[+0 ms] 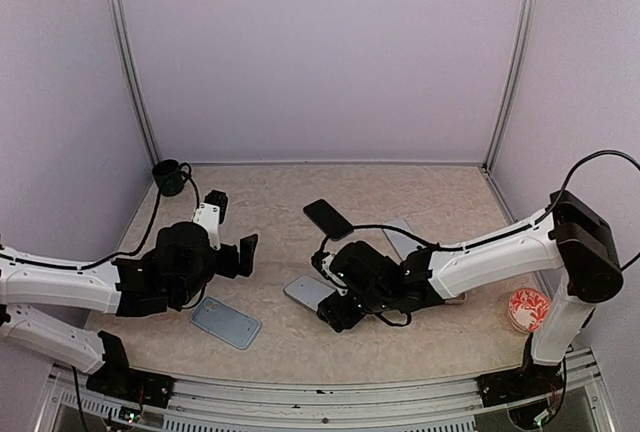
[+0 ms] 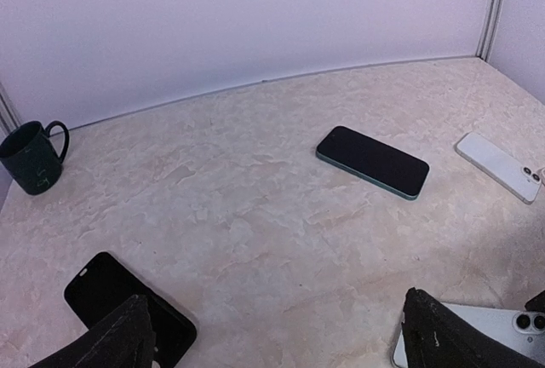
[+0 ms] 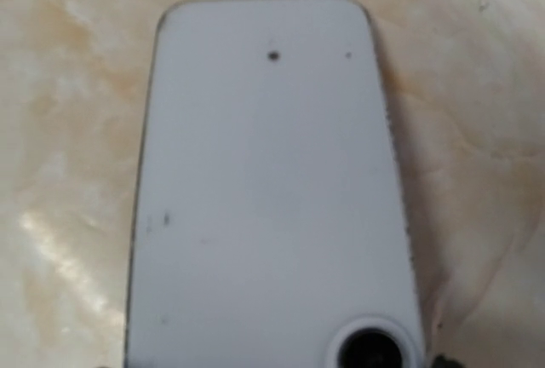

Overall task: Put the phone into the phone case
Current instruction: Move the phone to the center of the board, then pass from the right arm to the left

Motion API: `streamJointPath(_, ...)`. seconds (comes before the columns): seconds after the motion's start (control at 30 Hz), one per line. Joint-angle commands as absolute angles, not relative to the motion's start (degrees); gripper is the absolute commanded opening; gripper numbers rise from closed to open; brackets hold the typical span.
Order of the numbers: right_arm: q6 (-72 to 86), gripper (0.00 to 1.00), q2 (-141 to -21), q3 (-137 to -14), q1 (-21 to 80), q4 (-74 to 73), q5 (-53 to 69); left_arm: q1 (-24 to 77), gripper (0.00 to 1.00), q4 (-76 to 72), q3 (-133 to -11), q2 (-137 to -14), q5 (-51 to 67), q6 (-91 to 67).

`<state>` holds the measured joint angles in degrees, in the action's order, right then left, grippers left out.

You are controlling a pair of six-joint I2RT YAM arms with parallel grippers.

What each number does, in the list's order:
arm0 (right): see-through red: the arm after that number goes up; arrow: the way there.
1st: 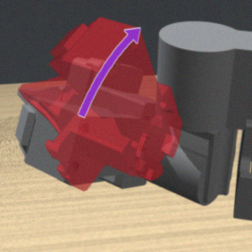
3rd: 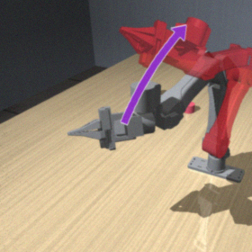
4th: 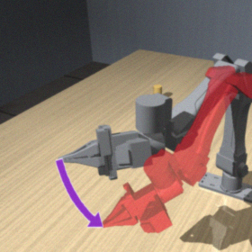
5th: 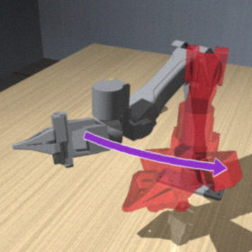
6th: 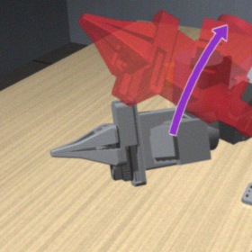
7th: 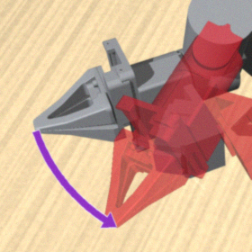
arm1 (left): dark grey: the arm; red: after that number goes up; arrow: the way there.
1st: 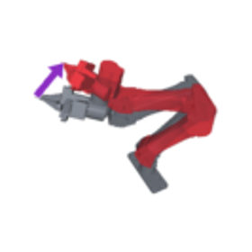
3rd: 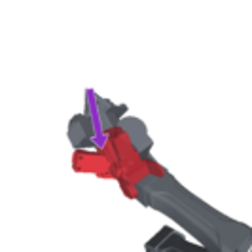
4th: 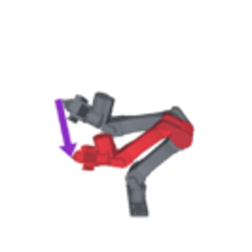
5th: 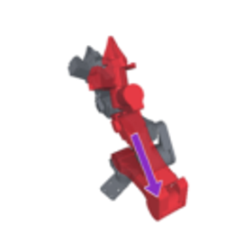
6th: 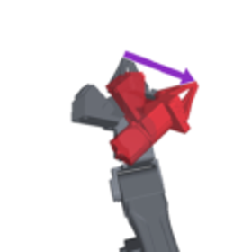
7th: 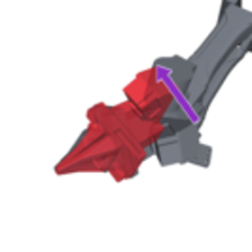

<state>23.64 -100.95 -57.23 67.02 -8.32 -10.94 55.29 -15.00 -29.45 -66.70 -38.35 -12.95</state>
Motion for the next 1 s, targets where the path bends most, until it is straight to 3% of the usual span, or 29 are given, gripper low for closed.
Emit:
streamJointPath(0.0,23.0,0.64,-97.2,-56.9,67.5,-7.8,-9.1,56.7,0.99,-20.4,-29.0,-66.0,-41.8,-4.3)
streamJointPath(0.3,23.0,0.64,-93.9,-55.5,67.5,-7.8,-6.7,65.1,0.99,-29.8,-26.8,-70.6,-43.9,13.4)
streamJointPath(0.97,23.1,0.65,-92.9,-55.5,67.4,-8.2,-4.7,79.9,0.95,-36.9,-20.6,-80.5,-49.5,24.7)
